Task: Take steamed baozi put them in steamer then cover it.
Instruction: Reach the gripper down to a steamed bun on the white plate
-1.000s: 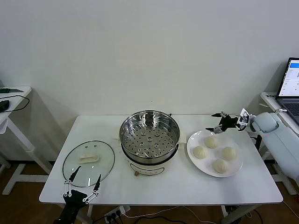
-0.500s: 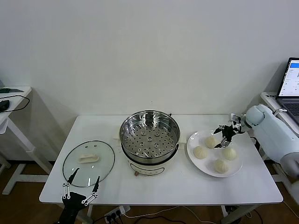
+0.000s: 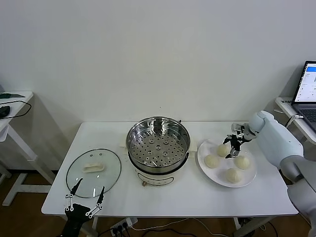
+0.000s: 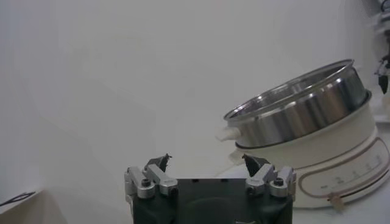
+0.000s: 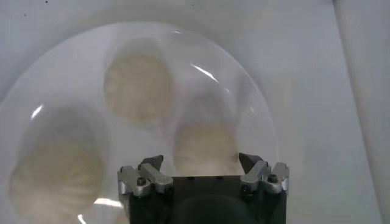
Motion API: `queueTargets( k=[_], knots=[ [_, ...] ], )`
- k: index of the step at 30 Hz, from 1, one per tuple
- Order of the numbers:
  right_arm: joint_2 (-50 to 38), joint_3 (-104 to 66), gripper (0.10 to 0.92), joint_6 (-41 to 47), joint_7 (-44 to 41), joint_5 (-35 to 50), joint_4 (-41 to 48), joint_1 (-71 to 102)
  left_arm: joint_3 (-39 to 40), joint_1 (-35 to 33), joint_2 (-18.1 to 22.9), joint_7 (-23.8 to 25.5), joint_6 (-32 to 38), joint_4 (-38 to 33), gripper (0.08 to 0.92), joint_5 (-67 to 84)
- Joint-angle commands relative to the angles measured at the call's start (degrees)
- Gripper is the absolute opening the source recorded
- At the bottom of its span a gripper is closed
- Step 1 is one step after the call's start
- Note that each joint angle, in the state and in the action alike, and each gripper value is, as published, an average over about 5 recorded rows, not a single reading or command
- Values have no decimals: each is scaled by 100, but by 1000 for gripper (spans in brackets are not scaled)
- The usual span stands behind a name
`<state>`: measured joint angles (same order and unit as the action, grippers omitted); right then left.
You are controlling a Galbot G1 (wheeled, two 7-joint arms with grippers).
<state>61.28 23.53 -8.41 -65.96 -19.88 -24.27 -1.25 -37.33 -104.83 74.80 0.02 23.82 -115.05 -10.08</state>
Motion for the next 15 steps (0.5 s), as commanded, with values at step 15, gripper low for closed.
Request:
queueTargets(
  k=[15],
  knots=[
    [-57, 366, 689, -193, -83, -228, -321, -223, 37, 34, 46, -46, 0, 5, 823, 16]
  ],
)
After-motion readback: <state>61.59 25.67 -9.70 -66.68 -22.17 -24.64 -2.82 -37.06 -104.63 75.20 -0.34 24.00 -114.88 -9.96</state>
